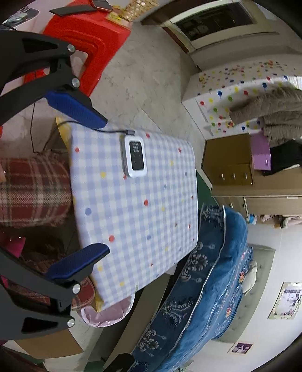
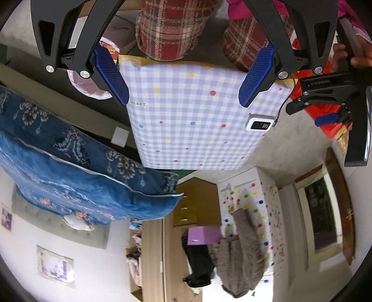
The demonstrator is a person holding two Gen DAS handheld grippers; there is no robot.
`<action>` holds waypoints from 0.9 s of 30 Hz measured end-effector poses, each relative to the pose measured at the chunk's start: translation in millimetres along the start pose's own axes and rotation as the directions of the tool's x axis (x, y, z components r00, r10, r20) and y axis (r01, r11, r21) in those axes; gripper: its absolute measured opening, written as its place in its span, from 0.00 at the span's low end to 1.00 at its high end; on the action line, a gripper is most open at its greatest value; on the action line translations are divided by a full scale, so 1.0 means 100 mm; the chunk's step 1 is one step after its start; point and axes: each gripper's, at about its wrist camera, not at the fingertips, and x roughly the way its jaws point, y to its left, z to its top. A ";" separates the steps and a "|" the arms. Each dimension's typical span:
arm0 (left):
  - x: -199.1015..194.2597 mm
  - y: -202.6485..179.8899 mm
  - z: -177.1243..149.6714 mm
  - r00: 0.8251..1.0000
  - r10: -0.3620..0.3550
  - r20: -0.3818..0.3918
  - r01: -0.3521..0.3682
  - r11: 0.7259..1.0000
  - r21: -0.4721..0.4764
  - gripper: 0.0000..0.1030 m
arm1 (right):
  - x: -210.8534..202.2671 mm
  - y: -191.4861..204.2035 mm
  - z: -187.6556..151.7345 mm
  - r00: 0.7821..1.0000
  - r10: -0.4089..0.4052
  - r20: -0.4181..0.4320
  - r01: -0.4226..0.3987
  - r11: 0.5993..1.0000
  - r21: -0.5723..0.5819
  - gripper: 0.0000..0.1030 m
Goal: Collect trash
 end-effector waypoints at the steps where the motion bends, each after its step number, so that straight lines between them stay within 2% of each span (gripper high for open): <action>1: -0.02 0.02 0.00 1.000 0.002 0.001 -0.002 1.000 -0.001 0.93 | 0.01 0.03 0.00 1.000 0.007 -0.002 -0.007 1.000 -0.005 0.91; 27: -0.02 0.01 0.01 1.000 -0.011 -0.004 0.011 1.000 -0.005 0.93 | 0.08 0.05 0.00 1.000 0.000 -0.018 0.000 1.000 -0.010 0.91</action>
